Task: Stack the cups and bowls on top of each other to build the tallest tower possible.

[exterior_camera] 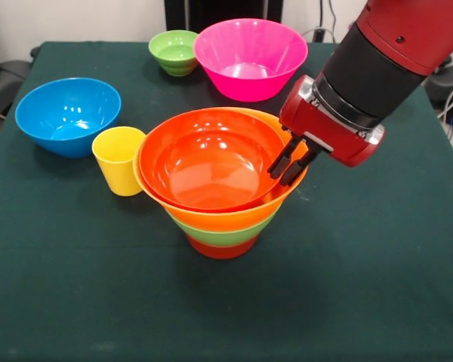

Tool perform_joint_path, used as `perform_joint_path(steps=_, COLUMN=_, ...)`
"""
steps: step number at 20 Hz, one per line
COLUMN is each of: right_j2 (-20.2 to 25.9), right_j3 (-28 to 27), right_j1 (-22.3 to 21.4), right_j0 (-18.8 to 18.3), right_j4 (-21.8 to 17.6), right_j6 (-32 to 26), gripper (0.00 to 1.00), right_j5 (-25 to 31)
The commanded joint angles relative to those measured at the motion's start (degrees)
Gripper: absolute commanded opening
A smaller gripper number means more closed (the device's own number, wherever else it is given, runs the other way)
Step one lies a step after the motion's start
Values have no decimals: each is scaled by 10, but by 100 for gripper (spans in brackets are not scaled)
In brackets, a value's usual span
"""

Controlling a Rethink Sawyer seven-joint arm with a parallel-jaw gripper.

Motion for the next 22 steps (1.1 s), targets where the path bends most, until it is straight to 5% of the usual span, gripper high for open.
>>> perform_joint_path(steps=1, right_j2=36, right_j3=-3, right_j1=-2, right_j0=-3, right_j4=19, right_j6=69, gripper=0, right_j5=-9)
perform_joint_path(steps=5, right_j2=37, right_j3=35, right_j1=-41, right_j0=-6, right_j4=28, right_j6=37, gripper=0, right_j5=6)
perform_joint_path(steps=11, right_j2=31, right_j3=67, right_j1=-119, right_j0=-6, right_j4=47, right_j6=-20, gripper=0, right_j5=98)
perform_joint_path(steps=22, right_j2=35, right_j3=68, right_j1=-137, right_j0=-8, right_j4=51, right_j6=-31, gripper=0, right_j5=131)
